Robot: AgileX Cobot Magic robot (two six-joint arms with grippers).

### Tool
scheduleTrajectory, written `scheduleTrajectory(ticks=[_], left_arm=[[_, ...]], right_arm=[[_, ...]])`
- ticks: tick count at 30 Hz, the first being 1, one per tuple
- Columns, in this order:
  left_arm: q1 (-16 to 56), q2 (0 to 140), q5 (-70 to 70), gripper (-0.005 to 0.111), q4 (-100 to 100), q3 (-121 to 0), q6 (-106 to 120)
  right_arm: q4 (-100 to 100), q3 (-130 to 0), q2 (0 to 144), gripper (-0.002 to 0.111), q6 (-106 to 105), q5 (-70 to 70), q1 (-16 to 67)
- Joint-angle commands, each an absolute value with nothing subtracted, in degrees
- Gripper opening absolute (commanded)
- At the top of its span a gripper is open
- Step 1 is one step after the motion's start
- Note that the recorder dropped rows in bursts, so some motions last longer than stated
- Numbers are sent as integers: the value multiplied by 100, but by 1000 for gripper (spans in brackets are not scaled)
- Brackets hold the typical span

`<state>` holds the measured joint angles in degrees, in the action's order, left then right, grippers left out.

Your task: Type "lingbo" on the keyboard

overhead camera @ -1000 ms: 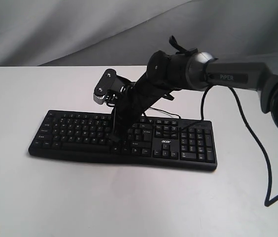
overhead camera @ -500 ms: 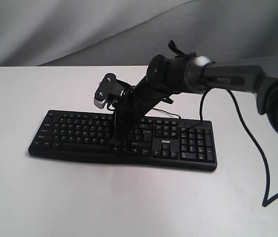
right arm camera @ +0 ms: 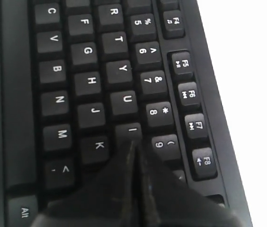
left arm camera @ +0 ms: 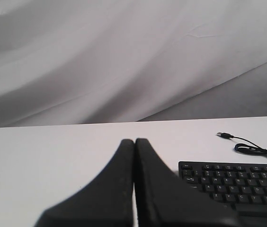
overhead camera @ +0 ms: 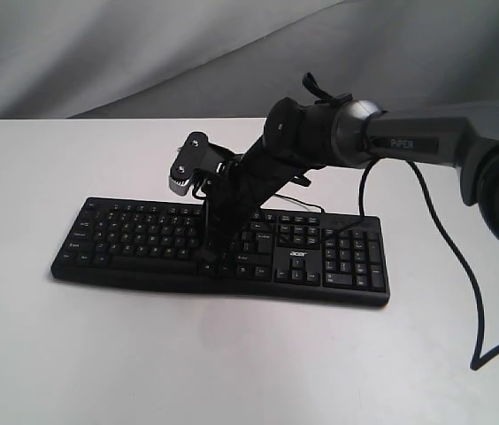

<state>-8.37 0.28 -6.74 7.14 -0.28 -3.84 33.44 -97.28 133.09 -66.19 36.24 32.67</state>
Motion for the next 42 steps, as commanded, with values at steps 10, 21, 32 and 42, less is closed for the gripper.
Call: scheduleTrajectory(ticks=[10, 21, 32, 42], left_arm=[[-799, 0, -624, 1, 716, 0, -396], [-799, 0, -624, 1, 716, 0, -396], [-799, 0, -624, 1, 716, 0, -396], [-799, 0, -624, 1, 716, 0, -396]], right_arm=[[3148, -9713, 12008, 0, -6033, 4274, 3246], [3513, -9224, 9883, 0, -5477, 4494, 3274], [3575, -7679, 8477, 0, -4856, 3742, 3261], [3493, -7679, 8160, 0, -2969, 2109, 2958]])
